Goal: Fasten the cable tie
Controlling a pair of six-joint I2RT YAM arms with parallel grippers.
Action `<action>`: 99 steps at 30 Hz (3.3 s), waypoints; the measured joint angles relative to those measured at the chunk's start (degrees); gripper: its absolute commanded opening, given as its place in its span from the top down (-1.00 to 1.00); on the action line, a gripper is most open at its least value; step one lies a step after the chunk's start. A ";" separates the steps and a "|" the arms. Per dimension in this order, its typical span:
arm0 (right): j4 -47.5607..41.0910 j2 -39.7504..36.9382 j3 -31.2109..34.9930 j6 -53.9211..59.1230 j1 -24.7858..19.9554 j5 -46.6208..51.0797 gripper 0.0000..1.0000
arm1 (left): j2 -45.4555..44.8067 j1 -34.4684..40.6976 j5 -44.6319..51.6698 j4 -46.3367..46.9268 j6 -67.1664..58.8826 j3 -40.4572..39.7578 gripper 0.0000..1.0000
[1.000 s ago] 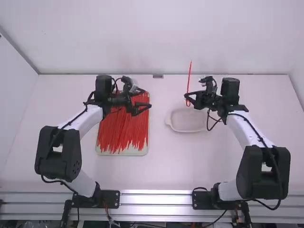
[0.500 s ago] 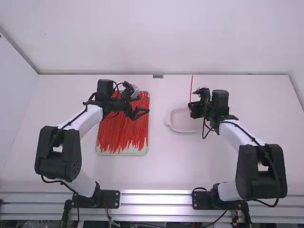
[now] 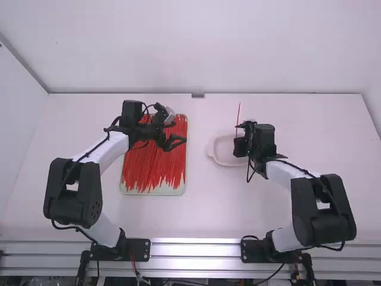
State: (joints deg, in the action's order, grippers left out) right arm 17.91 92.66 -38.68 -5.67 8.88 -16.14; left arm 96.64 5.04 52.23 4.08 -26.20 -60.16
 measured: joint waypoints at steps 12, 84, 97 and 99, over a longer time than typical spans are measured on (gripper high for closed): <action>-0.09 11.06 -4.98 -0.17 0.00 -0.24 0.46 | 0.00 0.00 -0.02 0.61 0.00 0.00 -0.98; -18.05 -52.41 27.39 5.81 -9.01 15.85 0.48 | -47.95 -5.14 -33.14 -3.96 26.23 36.57 0.42; -17.57 -68.15 38.07 5.79 -9.01 16.04 1.00 | -64.63 -5.14 -48.92 -3.96 26.27 52.87 0.97; -17.57 -70.31 38.07 5.81 -9.01 16.04 1.00 | -66.75 -5.14 -49.99 -3.96 26.25 54.97 1.00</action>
State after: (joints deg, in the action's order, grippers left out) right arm 0.34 22.35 -0.60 0.14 -0.12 -0.10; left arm 29.89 -0.10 2.24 0.12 0.05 -5.19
